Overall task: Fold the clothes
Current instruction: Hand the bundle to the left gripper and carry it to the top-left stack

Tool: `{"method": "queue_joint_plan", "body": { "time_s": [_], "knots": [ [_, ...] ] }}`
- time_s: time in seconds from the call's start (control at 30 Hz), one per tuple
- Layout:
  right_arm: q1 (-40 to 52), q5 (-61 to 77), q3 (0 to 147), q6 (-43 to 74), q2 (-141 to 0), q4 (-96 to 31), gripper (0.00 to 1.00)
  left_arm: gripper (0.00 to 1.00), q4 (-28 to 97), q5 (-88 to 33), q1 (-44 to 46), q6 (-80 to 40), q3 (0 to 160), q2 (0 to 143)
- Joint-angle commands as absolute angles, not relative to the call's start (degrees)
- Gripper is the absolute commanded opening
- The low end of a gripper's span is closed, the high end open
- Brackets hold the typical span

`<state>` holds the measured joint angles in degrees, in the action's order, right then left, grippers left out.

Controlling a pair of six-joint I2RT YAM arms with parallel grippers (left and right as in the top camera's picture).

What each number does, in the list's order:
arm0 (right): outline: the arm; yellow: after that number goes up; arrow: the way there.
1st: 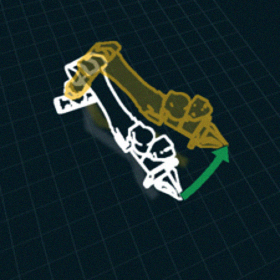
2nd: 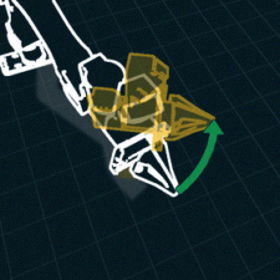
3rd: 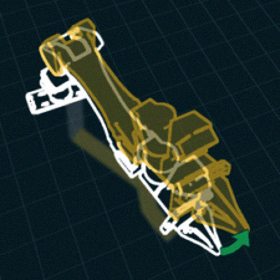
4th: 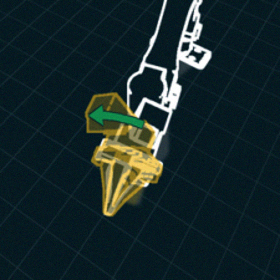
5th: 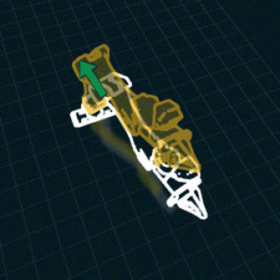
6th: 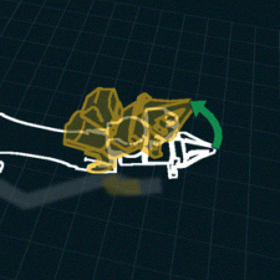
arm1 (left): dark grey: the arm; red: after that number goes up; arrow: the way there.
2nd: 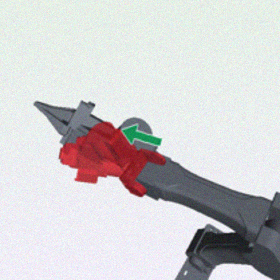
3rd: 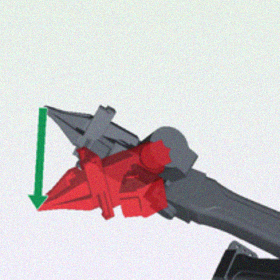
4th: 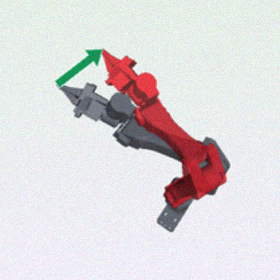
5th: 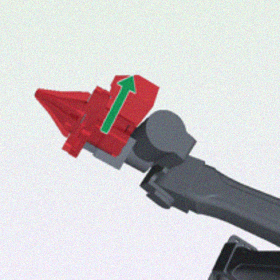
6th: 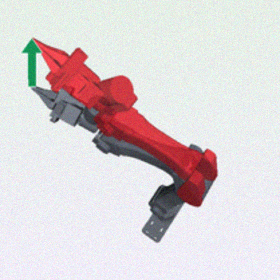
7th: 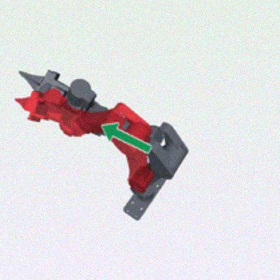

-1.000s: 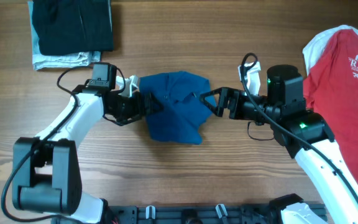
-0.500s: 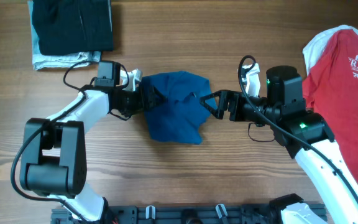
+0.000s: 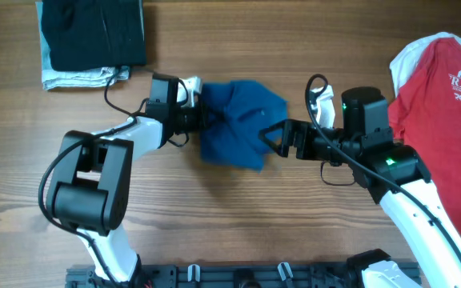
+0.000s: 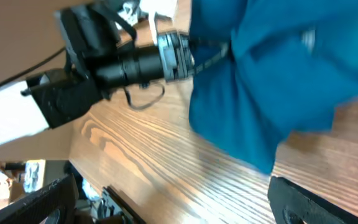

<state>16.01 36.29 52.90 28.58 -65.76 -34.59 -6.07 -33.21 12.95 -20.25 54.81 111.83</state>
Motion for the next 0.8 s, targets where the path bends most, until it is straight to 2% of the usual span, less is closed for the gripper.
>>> {"method": "queue_joint_plan", "body": {
  "time_s": [0.0,0.07,0.27,0.33,0.47,0.53,0.77],
  "knots": [
    [15.88,34.63,52.80,26.96,-65.04,-36.53,0.98,0.08,-12.12,-26.37,10.52,-20.03,56.38,112.66],
    [15.88,34.26,52.80,26.98,-65.04,-36.88,0.98,0.10,-12.29,-22.59,8.34,-19.99,59.40,112.66],
    [15.88,34.28,52.80,27.03,-65.04,-37.45,0.98,0.11,-14.04,-22.39,0.38,-19.73,72.55,112.66],
    [15.88,34.28,52.80,27.16,-65.04,-39.22,0.96,0.15,-17.72,-21.85,-1.65,-19.79,76.01,112.68],
    [15.88,34.28,52.77,27.68,-65.04,-41.91,0.94,0.25,-29.30,-8.25,-3.20,-19.97,76.25,113.65],
    [15.88,34.30,52.77,28.62,-65.04,-42.68,0.94,0.29,-32.67,-5.82,-4.10,-19.97,76.25,115.59],
    [15.88,34.28,52.77,28.64,-65.04,-44.64,0.94,0.34,-33.69,7.64,-8.91,-21.71,76.25,122.28]
  ]
}}
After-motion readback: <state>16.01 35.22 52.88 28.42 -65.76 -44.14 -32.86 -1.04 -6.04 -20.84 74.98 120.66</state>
